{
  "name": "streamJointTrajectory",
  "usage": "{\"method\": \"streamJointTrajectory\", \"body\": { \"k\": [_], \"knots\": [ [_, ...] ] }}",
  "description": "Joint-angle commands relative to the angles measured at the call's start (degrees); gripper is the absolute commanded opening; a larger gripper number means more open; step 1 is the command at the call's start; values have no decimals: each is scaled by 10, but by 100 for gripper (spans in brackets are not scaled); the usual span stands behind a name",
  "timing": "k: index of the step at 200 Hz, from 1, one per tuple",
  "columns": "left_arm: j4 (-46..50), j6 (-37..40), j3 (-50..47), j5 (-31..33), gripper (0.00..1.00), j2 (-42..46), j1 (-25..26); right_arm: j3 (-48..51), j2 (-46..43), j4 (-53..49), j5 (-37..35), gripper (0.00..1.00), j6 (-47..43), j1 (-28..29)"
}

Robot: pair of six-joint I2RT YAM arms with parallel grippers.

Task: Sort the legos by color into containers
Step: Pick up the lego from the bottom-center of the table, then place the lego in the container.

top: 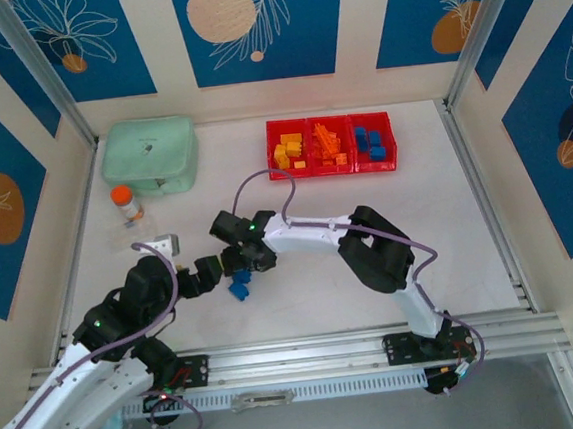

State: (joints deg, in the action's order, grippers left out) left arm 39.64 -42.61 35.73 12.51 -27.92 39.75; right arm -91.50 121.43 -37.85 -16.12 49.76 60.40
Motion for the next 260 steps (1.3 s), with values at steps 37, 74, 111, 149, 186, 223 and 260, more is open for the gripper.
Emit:
{"method": "streamJointTrajectory", "body": {
  "k": [37, 74, 111, 149, 186, 223, 260],
  "knots": [
    [-21, -14, -11, -4, 99, -6, -5, 6, -22, -57, -40, 66, -5, 12],
    [-19, -13, -5, -7, 99, -12, -5, -4, -9, -54, -32, 57, -3, 16],
    [-20, -12, -4, -8, 99, -13, -5, 1, -15, -52, -32, 47, -6, 16],
    [-27, -12, -2, -14, 99, -20, -5, 18, -43, -53, -45, 41, -12, 13],
    [-35, -7, 7, -28, 99, -31, -5, 55, -98, -47, -56, 39, -19, -4],
    [-67, 3, 16, -55, 99, -59, -5, 92, -161, -53, -78, 39, -45, -51],
    [-142, 8, 25, -95, 99, -123, -4, 127, -228, -48, -97, 39, -80, -146]
  ]
}}
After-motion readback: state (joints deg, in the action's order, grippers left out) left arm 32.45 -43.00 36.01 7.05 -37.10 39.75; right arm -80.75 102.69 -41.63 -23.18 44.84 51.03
